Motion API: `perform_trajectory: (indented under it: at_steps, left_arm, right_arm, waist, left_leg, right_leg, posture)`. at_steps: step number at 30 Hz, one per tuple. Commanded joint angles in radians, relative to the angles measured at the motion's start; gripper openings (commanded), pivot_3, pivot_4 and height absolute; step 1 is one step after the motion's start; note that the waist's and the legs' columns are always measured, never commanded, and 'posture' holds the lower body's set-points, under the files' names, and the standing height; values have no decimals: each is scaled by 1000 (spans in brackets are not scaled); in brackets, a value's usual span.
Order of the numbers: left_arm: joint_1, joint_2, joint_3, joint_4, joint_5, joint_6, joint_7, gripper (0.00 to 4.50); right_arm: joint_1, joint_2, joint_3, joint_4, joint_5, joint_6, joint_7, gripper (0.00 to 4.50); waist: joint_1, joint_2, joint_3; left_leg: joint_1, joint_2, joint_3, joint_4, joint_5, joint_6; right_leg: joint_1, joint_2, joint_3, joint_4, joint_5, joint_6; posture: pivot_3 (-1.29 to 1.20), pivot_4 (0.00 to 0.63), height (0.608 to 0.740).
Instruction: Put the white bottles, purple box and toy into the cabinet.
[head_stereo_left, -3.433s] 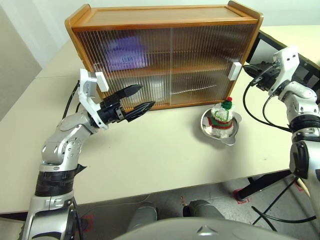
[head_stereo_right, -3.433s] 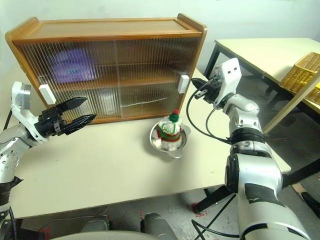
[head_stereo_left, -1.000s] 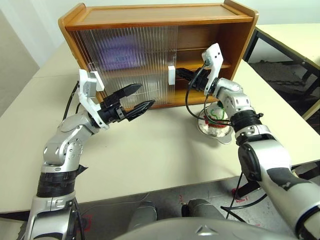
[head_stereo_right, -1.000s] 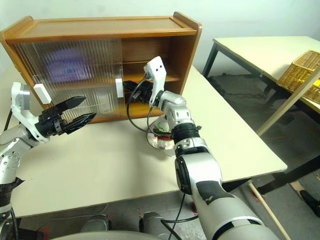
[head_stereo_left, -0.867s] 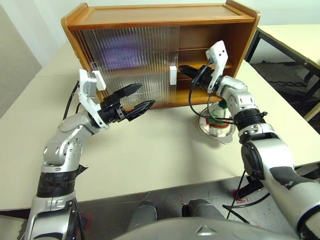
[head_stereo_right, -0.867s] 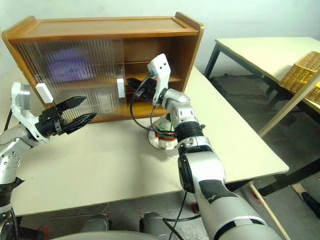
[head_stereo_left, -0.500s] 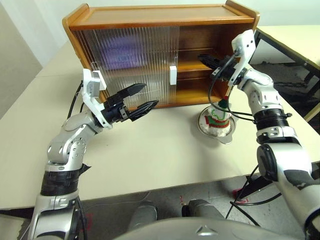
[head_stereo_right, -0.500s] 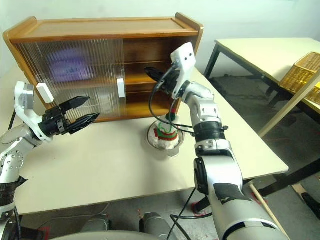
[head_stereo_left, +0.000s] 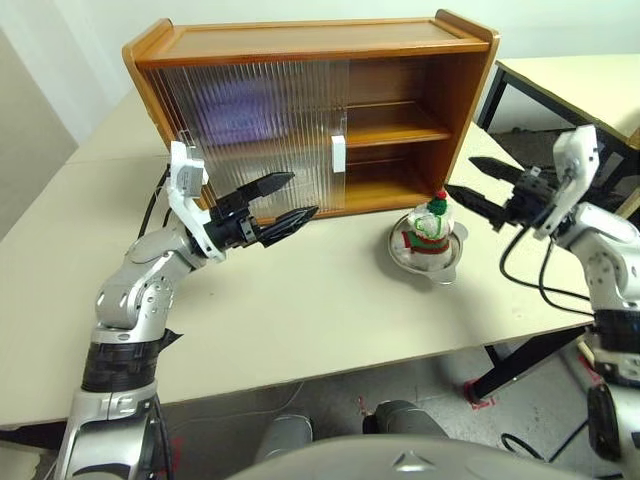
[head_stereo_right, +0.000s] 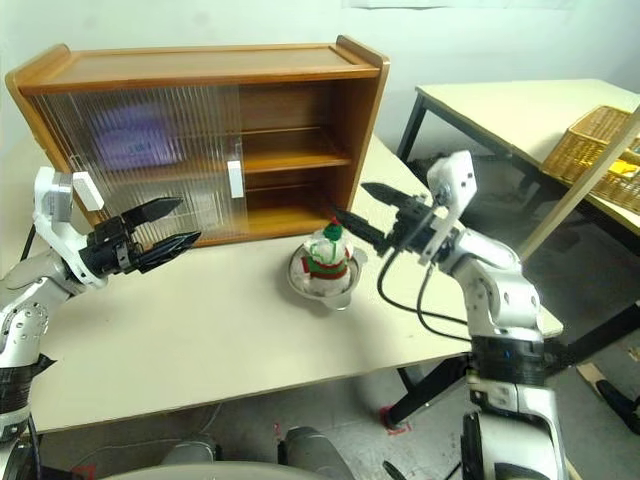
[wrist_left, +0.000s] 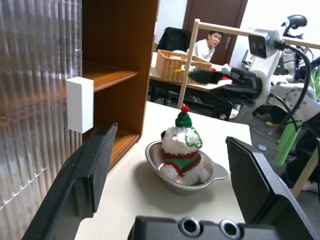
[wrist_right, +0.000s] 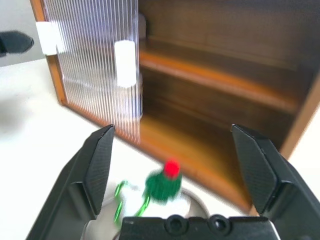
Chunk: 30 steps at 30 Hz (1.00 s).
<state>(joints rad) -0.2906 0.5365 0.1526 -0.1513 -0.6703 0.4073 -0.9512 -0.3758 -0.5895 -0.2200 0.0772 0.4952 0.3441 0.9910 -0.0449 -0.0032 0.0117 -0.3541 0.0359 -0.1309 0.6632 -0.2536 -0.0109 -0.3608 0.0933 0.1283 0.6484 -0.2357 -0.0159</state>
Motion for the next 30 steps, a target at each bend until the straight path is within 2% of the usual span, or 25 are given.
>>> perform_trajectory:
  at_steps: [1,13,18,30]
  left_arm:
    - [-1,2,-2,19,7,-5,-10,4500]
    - [11,16,11,19,20,-14,-10,4500]
    - [22,20,17,7,15,-10,-2,4500]
    - [38,23,22,-16,9,-7,14,4500]
  right_arm:
    - [51,-28,-20,-38,33,34,11,4432]
    - [146,-41,16,16,17,20,60,4432]
    - [164,-37,28,64,2,1,78,4432]
    - [193,-19,60,107,-8,-17,119,4432]
  waist:
    - [-4,0,0]
    - [-7,1,-1]
    - [-2,1,-1]
    - [4,0,0]
  left_leg:
    - [0,0,0,0,0,-1]
    - [-12,2,0,-2,-5,-8]
    - [-12,1,1,-3,-7,-6]
    - [-4,-5,-1,0,-6,-6]
  right_leg:
    - [0,-1,0,0,0,0]
    - [-10,-1,-1,-1,-10,1]
    - [-9,0,-1,-1,-12,7]
    - [0,-2,1,-1,-13,7]
  posture:
    - [-83,0,740]
    - [-75,0,740]
    - [-75,0,740]
    - [-38,0,740]
